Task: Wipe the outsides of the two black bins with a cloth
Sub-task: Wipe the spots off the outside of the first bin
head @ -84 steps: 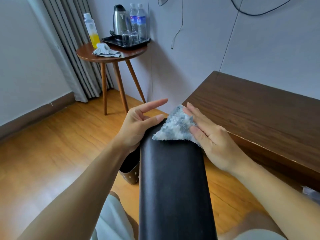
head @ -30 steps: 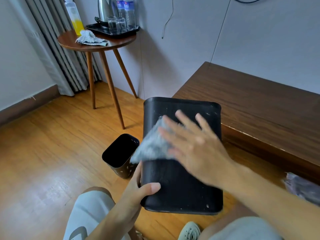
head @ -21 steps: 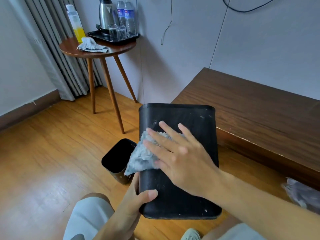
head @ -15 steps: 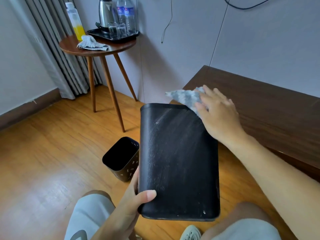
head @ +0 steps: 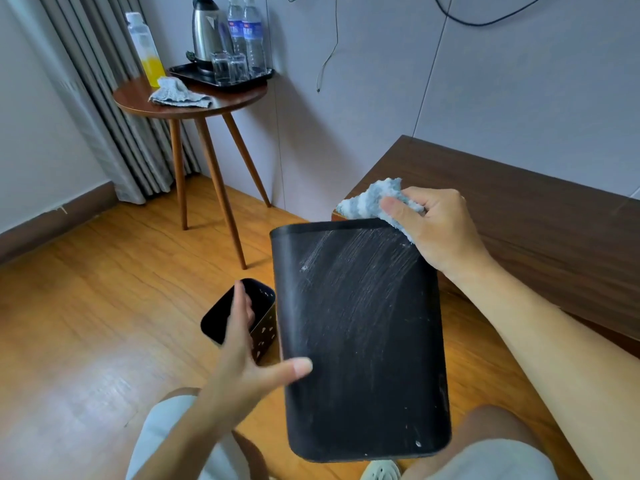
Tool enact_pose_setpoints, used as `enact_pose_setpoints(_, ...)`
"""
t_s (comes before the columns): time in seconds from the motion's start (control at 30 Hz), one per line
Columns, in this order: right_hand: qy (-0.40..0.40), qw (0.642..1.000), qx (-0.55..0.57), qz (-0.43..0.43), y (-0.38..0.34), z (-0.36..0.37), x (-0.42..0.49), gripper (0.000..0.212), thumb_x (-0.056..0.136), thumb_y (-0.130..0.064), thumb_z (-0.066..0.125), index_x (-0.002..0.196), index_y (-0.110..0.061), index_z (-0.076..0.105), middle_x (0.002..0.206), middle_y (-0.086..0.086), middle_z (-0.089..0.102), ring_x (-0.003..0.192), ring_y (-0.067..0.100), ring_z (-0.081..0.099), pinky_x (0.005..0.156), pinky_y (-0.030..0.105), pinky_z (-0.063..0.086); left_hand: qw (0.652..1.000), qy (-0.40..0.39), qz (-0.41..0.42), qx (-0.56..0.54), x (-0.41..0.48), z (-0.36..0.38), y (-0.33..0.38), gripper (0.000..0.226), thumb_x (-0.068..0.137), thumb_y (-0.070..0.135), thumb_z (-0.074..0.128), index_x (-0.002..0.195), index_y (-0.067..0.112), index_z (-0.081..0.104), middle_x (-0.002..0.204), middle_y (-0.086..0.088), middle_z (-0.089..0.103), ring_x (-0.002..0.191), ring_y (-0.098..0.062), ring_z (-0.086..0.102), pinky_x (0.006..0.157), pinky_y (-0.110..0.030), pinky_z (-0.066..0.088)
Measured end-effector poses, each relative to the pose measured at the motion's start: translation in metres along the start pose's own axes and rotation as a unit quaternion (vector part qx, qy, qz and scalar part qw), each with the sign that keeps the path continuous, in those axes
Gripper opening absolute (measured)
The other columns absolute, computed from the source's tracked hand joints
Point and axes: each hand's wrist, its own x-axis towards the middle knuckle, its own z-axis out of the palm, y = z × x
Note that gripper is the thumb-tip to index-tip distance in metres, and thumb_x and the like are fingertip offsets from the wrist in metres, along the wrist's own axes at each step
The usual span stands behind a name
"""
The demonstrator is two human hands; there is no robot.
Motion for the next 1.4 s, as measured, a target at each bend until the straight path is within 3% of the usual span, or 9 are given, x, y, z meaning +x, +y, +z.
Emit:
enact_pose_setpoints(0.13, -0.082, 0.995, 0.003, -0.055, -0.018, 0.016, 0.003, 0.048, 0.094, -0.040, 0.071, 0.052, -0.026, 0.051, 0.049, -0.011, 0.044, 0.047, 0.009, 0.040, 0.047, 0.025, 0.030, 0.884, 0.103, 0.240, 0.387, 0.031, -0.024, 0.056, 0.098, 0.079, 0.081, 0.053, 0.159, 0.030, 0.030, 0.164, 0.008, 0.032, 0.153, -0.011, 0.025, 0.121, -0.040, 0.027)
enact_pose_setpoints(0.2, -0.121, 0.989, -0.007, -0.082, -0.027, 0.026, 0.003, 0.048, 0.092, -0.041, 0.071, 0.053, -0.031, 0.046, 0.049, -0.013, 0.040, 0.047, 0.008, 0.038, 0.049, 0.024, 0.028, 0.880, -0.004, 0.235, 0.412, 0.050, -0.029, 0.079, 0.065, 0.086, 0.080, 0.044, 0.116, 0.027, 0.069, 0.108, 0.011, 0.069, 0.099, -0.001, 0.063, 0.087, -0.031, 0.054)
enact_pose_setpoints(0.27, -0.147, 0.983, -0.007, -0.109, -0.036, 0.035, 0.002, 0.045, 0.092, -0.040, 0.072, 0.055, -0.039, 0.045, 0.048, -0.015, 0.040, 0.046, 0.008, 0.042, 0.049, 0.019, 0.027, 0.909, -0.158, 0.124, 0.366, 0.065, -0.024, 0.092, 0.077, 0.080, 0.084, 0.048, 0.083, 0.010, 0.067, 0.067, 0.002, 0.058, 0.058, -0.008, 0.051, 0.059, -0.031, 0.045)
enact_pose_setpoints(0.47, -0.069, 0.991, 0.012, -0.116, -0.038, 0.046, -0.006, 0.024, 0.096, -0.049, 0.058, 0.086, -0.033, 0.074, 0.061, -0.015, 0.061, 0.051, 0.002, 0.057, 0.047, 0.013, 0.036, 0.963, -0.228, -0.042, 0.136, 0.059, -0.012, 0.060, 0.091, 0.083, 0.083, 0.053, 0.093, -0.006, 0.071, 0.097, -0.032, 0.072, 0.092, -0.054, 0.068, 0.093, -0.070, 0.049)
enact_pose_setpoints(0.63, 0.108, 0.993, -0.034, 0.011, -0.026, 0.008, -0.017, 0.030, 0.105, -0.044, 0.051, 0.114, -0.024, 0.072, 0.088, -0.017, 0.071, 0.079, -0.005, 0.067, 0.057, 0.007, 0.047, 0.986, -0.140, -0.085, 0.009, 0.034, 0.003, 0.040, 0.057, 0.102, 0.048, 0.045, 0.081, 0.007, 0.078, 0.089, -0.009, 0.080, 0.082, -0.018, 0.076, 0.075, -0.026, 0.056)
enact_pose_setpoints(0.73, 0.017, 0.995, -0.093, 0.018, -0.022, 0.024, -0.047, 0.030, 0.105, -0.034, 0.054, 0.127, -0.021, 0.071, 0.118, -0.006, 0.074, 0.102, -0.001, 0.065, 0.086, 0.002, 0.044, 0.992, -0.077, -0.086, -0.048, 0.025, 0.015, 0.031, 0.062, 0.105, 0.047, 0.042, 0.091, -0.006, 0.071, 0.091, -0.008, 0.079, 0.090, -0.023, 0.075, 0.081, -0.029, 0.055)
enact_pose_setpoints(0.83, -0.096, 0.982, -0.160, -0.021, -0.024, 0.060, -0.080, 0.044, 0.106, -0.035, 0.048, 0.149, -0.025, 0.050, 0.155, -0.003, 0.048, 0.144, 0.011, 0.042, 0.119, 0.028, 0.031, 0.991, -0.029, -0.088, -0.097, 0.025, 0.027, 0.031, 0.057, 0.105, 0.047, 0.041, 0.086, 0.011, 0.081, 0.091, -0.004, 0.081, 0.089, -0.017, 0.077, 0.077, -0.024, 0.057)
enact_pose_setpoints(1.13, -0.141, 0.955, -0.203, -0.162, -0.035, 0.097, -0.157, 0.045, 0.100, -0.023, 0.050, 0.145, -0.022, 0.056, 0.155, 0.001, 0.049, 0.151, 0.020, 0.033, 0.118, 0.046, 0.039, 0.980, 0.061, -0.071, -0.174, 0.031, 0.026, 0.028, 0.062, 0.099, 0.056, 0.043, 0.075, 0.009, 0.076, 0.077, -0.005, 0.077, 0.065, -0.009, 0.073, 0.062, -0.018, 0.055)
enact_pose_setpoints(1.4, -0.160, 0.932, -0.178, -0.271, -0.021, 0.091, -0.190, 0.032, 0.108, -0.013, 0.047, 0.127, -0.024, 0.071, 0.143, -0.002, 0.062, 0.144, 0.018, 0.046, 0.109, 0.040, 0.049, 0.963, 0.097, -0.129, -0.217, 0.034, 0.019, 0.033, 0.047, 0.100, 0.053, 0.053, 0.102, 0.012, 0.077, 0.098, -0.008, 0.081, 0.088, -0.023, 0.078, 0.064, -0.031, 0.059)
